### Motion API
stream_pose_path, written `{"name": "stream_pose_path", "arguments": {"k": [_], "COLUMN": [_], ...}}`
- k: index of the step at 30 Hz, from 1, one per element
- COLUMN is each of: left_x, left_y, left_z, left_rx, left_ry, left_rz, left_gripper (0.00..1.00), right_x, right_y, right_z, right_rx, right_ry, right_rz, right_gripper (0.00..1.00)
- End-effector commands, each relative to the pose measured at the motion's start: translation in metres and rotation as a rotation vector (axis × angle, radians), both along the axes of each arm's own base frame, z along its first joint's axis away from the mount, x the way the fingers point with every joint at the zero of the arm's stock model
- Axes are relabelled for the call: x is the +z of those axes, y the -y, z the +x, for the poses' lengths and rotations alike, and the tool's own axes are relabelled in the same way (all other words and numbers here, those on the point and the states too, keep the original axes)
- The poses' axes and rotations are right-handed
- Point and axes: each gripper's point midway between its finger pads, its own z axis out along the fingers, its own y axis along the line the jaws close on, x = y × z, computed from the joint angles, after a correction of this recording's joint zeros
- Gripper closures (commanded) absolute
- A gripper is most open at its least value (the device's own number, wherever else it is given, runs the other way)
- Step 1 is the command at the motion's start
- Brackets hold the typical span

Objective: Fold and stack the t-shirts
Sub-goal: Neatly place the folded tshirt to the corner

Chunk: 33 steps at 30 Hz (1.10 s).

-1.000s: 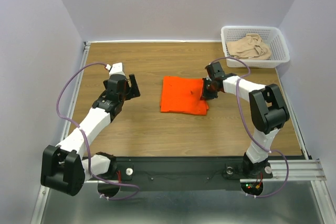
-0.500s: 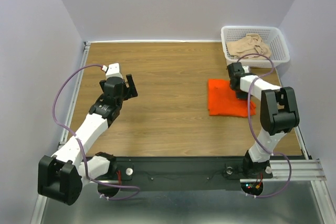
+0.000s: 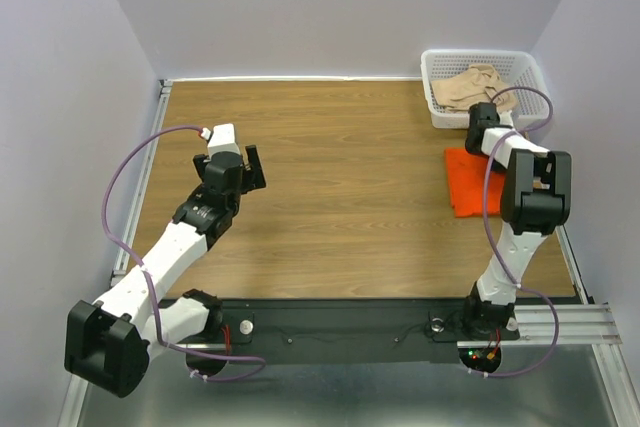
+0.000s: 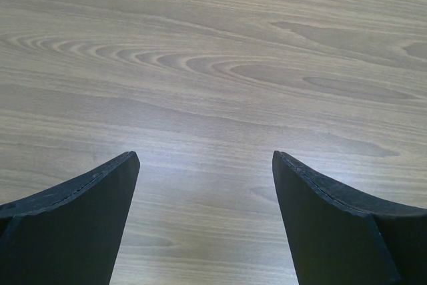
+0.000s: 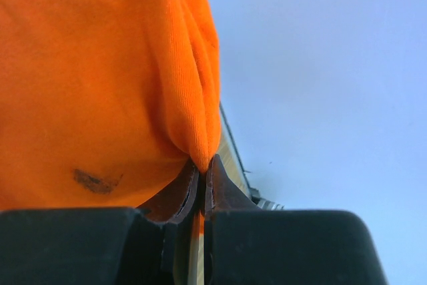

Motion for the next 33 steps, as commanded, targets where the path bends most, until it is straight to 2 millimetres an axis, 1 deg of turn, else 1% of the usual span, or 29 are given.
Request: {"name": "stream_pose_path", "arguments": {"k": [1, 4, 7, 8, 10, 14, 15, 16, 18, 19, 21, 22, 23, 24, 25, 28, 29, 31, 32, 33], "left_x": [0.006, 0.003, 0.002, 0.001, 0.001, -0.001, -0.001, -0.001, -0.001, -0.001, -0.001, -0.001, -0.001, -0.001, -0.001, -0.001, -0.001, 0.000, 0.006, 0.010], "left_y": [-0.003, -0.002, -0.002, -0.002, -0.001, -0.001, -0.001, -0.002, -0.002, -0.002, -0.002, -0.002, -0.003, -0.002, -0.002, 0.001, 0.002, 0.003, 0.003, 0.003], "left_z": [0.001, 0.002, 0.003, 0.003, 0.003, 0.003, 0.003, 0.003, 0.003, 0.003, 0.003, 0.003, 0.003, 0.003, 0.003, 0.003, 0.003, 0.003, 0.005, 0.005], "left_rx": [0.021, 0.021, 0.023, 0.023, 0.020, 0.015, 0.016, 0.017, 0.017, 0.017, 0.020, 0.020, 0.021, 0.020, 0.019, 0.007, 0.003, 0.001, 0.005, 0.009], "left_ry": [0.038, 0.031, 0.026, 0.024, 0.024, 0.019, 0.017, 0.017, 0.017, 0.016, 0.018, 0.019, 0.019, 0.019, 0.017, 0.015, 0.016, 0.017, 0.027, 0.032], "left_rz": [0.014, 0.016, 0.020, 0.020, 0.019, 0.022, 0.022, 0.024, 0.024, 0.025, 0.026, 0.025, 0.025, 0.023, 0.022, 0.014, 0.010, 0.003, -0.007, -0.010], "left_gripper": [0.07, 0.07, 0.07, 0.07, 0.07, 0.07, 0.07, 0.07, 0.07, 0.07, 0.07, 0.07, 0.07, 0.07, 0.07, 0.07, 0.07, 0.07, 0.06, 0.06], "right_x": [0.024, 0.022, 0.026, 0.029, 0.028, 0.036, 0.037, 0.039, 0.043, 0.042, 0.044, 0.047, 0.049, 0.054, 0.061, 0.076, 0.093, 0.113, 0.122, 0.148], "right_y": [0.029, 0.039, 0.048, 0.049, 0.053, 0.061, 0.062, 0.063, 0.065, 0.066, 0.066, 0.067, 0.066, 0.067, 0.066, 0.066, 0.065, 0.064, 0.062, 0.060], "right_z": [0.014, 0.015, 0.016, 0.019, 0.020, 0.025, 0.029, 0.030, 0.033, 0.032, 0.031, 0.029, 0.028, 0.027, 0.024, 0.024, 0.024, 0.022, 0.020, 0.012], "right_rx": [-0.059, -0.080, -0.098, -0.098, -0.100, -0.121, -0.115, -0.118, -0.127, -0.132, -0.142, -0.150, -0.153, -0.159, -0.161, -0.162, -0.162, -0.166, -0.163, -0.170], "right_ry": [0.060, 0.036, 0.052, 0.063, 0.051, 0.075, 0.079, 0.080, 0.089, 0.086, 0.093, 0.100, 0.110, 0.124, 0.142, 0.195, 0.244, 0.305, 0.335, 0.418], "right_rz": [-0.094, -0.119, -0.122, -0.124, -0.128, -0.143, -0.142, -0.147, -0.158, -0.163, -0.174, -0.182, -0.182, -0.185, -0.185, -0.180, -0.181, -0.179, -0.171, -0.169], "right_gripper": [0.99, 0.99, 0.99, 0.99, 0.95, 0.93, 0.92, 0.90, 0.82, 0.74, 0.64, 0.55, 0.50, 0.41, 0.36, 0.29, 0.27, 0.23, 0.21, 0.19]}}
